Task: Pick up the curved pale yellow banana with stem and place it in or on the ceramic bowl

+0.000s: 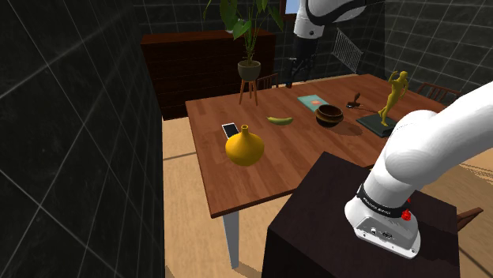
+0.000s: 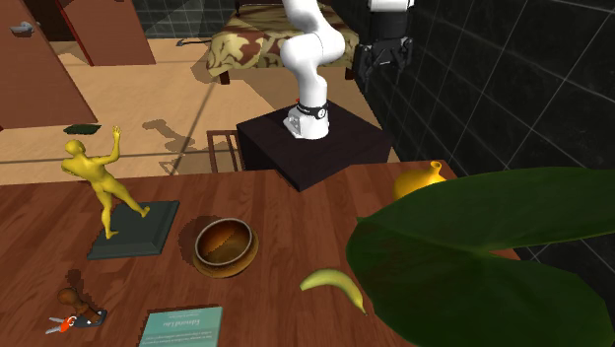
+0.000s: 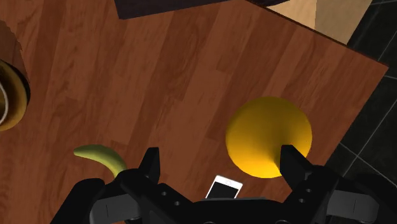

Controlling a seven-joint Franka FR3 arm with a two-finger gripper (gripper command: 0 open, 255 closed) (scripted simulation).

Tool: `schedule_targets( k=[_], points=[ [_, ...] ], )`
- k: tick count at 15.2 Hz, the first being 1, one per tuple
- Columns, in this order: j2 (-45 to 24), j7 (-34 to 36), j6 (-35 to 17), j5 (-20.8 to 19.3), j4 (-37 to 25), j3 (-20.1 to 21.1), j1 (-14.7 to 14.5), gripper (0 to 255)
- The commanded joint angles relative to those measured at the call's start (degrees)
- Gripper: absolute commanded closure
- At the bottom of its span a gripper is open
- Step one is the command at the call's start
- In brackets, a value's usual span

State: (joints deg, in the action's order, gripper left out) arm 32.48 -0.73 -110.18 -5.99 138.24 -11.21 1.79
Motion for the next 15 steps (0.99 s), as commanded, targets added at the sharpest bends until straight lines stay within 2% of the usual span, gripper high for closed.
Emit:
schedule_targets(
  k=[1, 8, 15],
  points=[
    [-3.5, -2.1, -3.6, -0.2, 0.0, -1.9, 0.2, 0],
    [-16.8, -10.0, -14.2, 1.5, -2.4, -7.8, 0.1, 0],
    [-32.6, -20.3, -22.2, 8.5, -8.7, -12.0, 0.3, 0]
  ],
)
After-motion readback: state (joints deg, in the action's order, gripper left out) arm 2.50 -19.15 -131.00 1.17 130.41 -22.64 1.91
